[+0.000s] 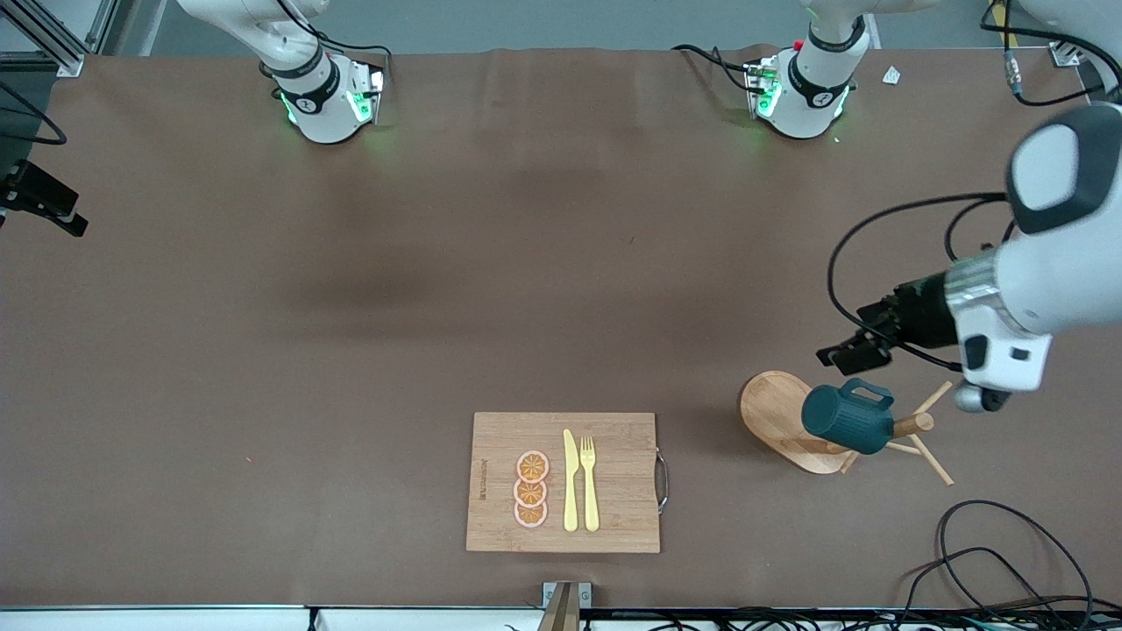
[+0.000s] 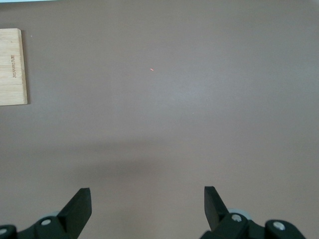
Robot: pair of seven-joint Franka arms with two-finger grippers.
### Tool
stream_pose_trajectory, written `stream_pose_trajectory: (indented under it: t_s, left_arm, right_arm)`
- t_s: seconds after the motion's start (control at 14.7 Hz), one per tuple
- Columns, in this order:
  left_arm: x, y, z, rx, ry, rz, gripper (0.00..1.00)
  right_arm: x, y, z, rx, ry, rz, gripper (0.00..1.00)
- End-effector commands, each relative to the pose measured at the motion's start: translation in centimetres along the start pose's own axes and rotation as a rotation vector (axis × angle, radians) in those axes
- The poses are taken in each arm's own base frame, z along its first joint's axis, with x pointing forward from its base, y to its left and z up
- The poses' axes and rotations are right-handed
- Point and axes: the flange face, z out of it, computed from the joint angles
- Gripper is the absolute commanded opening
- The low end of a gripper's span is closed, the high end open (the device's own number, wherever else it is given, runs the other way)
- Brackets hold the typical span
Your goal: Pass cup and hang on rack
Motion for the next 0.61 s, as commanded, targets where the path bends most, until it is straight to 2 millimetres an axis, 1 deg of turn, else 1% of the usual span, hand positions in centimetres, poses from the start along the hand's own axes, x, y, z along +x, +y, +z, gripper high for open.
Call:
stream_pose_trajectory:
  t_s: [0.0, 0.07, 0.14, 0.2, 0.34, 0.55]
  left_arm:
    - [-3.1, -0.2, -3.4, 0.148, 0.160, 0.241, 1.00]
    - [-3.5, -0.6, -4.3, 0.179, 0.172, 0.303, 1.00]
    - [-3.9, -1.2, -5.6, 0.188, 0.185, 0.355, 1.00]
    - [-4.7, -1.8, -7.0, 0.194, 0.190, 0.413, 1.00]
    - [-5.7, -3.0, -9.1, 0.196, 0.182, 0.487, 1.00]
    - [-6.4, -6.8, -11.7, 0.227, 0.146, 0.583, 1.00]
  right_arm:
    - [0.2, 0.5, -0.2, -0.003, 0.004, 0.000, 1.00]
    - [0.2, 0.5, -0.2, -0.003, 0.004, 0.000, 1.00]
    - [0.2, 0.8, -0.2, -0.003, 0.007, 0.006, 1.00]
    - [0.4, 1.0, -0.2, -0.003, 0.018, 0.011, 1.00]
    - [0.4, 1.1, -0.2, -0.003, 0.019, 0.011, 1.00]
    - [0.5, 1.1, -0.2, -0.003, 0.027, 0.012, 1.00]
